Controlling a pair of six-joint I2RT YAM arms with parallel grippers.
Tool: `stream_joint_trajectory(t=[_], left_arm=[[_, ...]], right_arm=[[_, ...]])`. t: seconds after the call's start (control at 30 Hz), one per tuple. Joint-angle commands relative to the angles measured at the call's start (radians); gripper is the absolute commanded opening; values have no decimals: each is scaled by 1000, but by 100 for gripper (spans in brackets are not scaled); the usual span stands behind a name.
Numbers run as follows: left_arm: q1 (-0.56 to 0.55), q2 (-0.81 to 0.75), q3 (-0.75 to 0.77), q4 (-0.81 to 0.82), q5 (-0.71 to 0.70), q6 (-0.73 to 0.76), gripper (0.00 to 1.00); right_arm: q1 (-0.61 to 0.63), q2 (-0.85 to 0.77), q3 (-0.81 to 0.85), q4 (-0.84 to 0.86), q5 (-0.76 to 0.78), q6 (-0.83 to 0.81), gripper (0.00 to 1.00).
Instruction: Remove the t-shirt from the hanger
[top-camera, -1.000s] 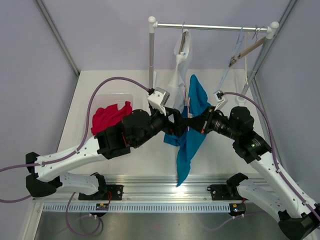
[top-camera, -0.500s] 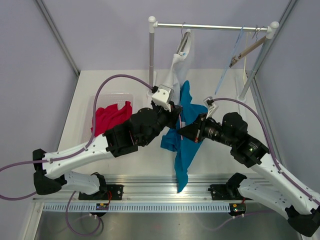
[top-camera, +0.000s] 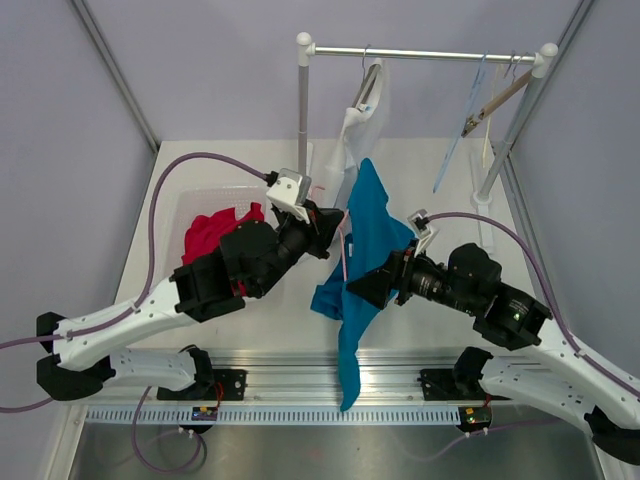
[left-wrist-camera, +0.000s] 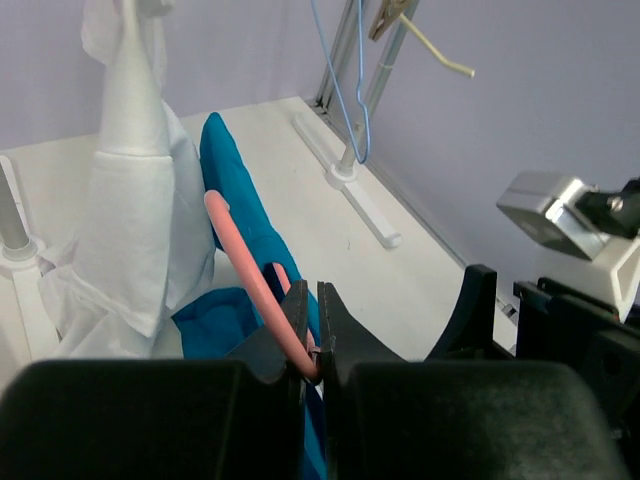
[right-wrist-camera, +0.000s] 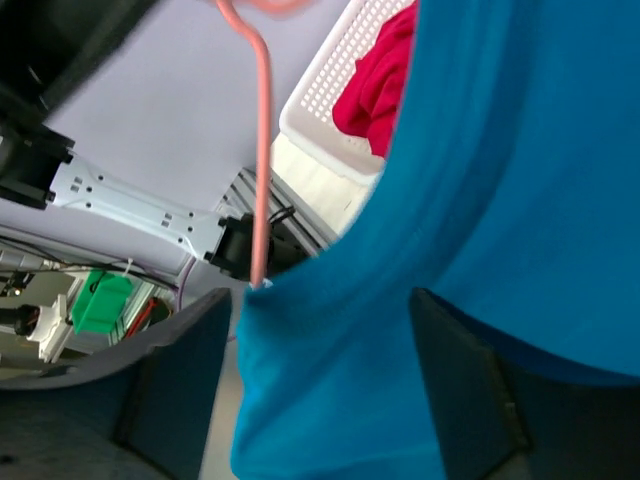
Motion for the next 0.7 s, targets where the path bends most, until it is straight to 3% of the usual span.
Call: stream_joint_trajectory(t=[0.0,0.33,0.47,0.6,0.67], left_arm=[[0,-30,64,81,-51,-12,0],[1,-1,153,176,-134,167,0],[6,3,193,172,-130,174,0],[6,-4,242,160,-134,194,0],[6,-12,255,152,-139,214,0]], right_arm=[[95,-31,13,-62,105,-6,84],[509,3,-38,-38,319,7,91],[554,98,-42,-16,380,2,91],[604,173,-47,18,450,8,83],[650,190,-50,27,525,16,65]])
